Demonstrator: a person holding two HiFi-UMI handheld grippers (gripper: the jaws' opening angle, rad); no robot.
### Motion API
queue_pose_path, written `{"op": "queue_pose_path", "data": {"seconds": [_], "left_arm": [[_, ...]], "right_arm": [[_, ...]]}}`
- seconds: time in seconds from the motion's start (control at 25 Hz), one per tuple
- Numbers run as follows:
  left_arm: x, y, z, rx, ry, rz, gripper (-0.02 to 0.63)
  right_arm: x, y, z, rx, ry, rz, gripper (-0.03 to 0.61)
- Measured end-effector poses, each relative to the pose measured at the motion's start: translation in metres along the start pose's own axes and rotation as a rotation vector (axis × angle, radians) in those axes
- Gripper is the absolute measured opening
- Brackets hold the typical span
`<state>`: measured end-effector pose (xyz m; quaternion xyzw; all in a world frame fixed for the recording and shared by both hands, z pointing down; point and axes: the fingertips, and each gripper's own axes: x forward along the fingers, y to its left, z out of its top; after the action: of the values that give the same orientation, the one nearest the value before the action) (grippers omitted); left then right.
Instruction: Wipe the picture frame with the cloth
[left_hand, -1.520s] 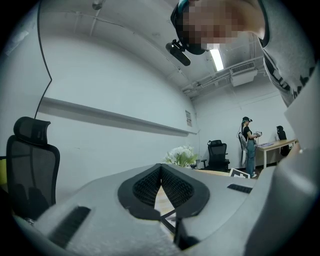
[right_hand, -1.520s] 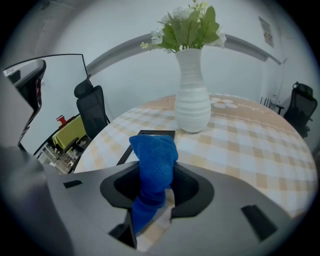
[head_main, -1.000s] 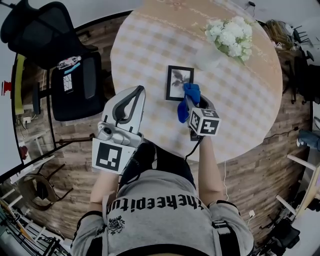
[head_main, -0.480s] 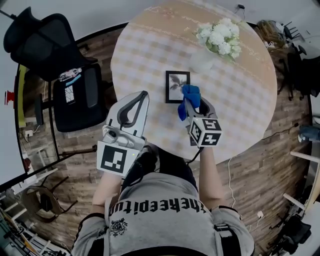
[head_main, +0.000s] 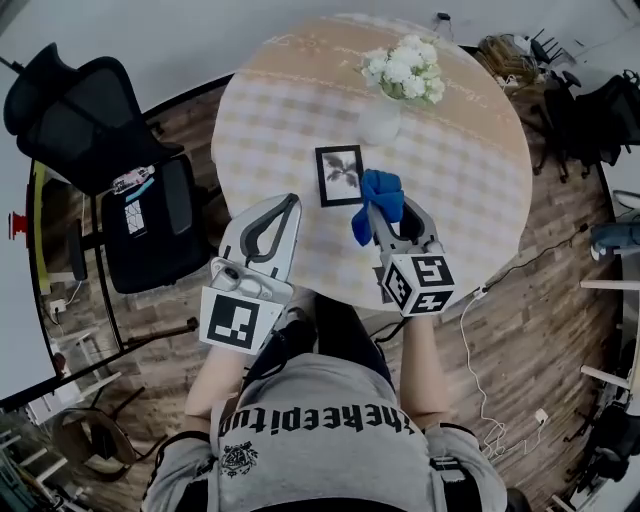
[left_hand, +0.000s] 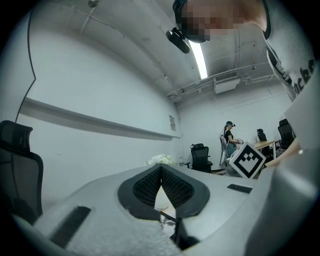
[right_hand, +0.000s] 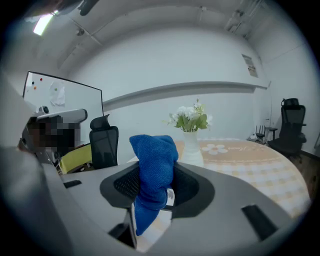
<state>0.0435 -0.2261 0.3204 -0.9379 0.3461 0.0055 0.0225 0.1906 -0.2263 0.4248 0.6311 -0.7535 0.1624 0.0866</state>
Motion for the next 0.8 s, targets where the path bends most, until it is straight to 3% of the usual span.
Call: {"op": "queue_pose_path", "data": {"seconds": [0.32, 0.8], "left_arm": [[-0.023, -0.016, 0.009, 0.001, -0.020, -0.048, 0.017], [-0.057, -0.030, 0.019, 0.011, -0.048, -0.100, 0.017]], "right_arm": [[-0.049, 0.027, 0.030, -0.032, -0.109, -0.020, 0.161], [-0.096, 0.064, 0.041, -0.036, -0.207, -0.047, 0.161]]}}
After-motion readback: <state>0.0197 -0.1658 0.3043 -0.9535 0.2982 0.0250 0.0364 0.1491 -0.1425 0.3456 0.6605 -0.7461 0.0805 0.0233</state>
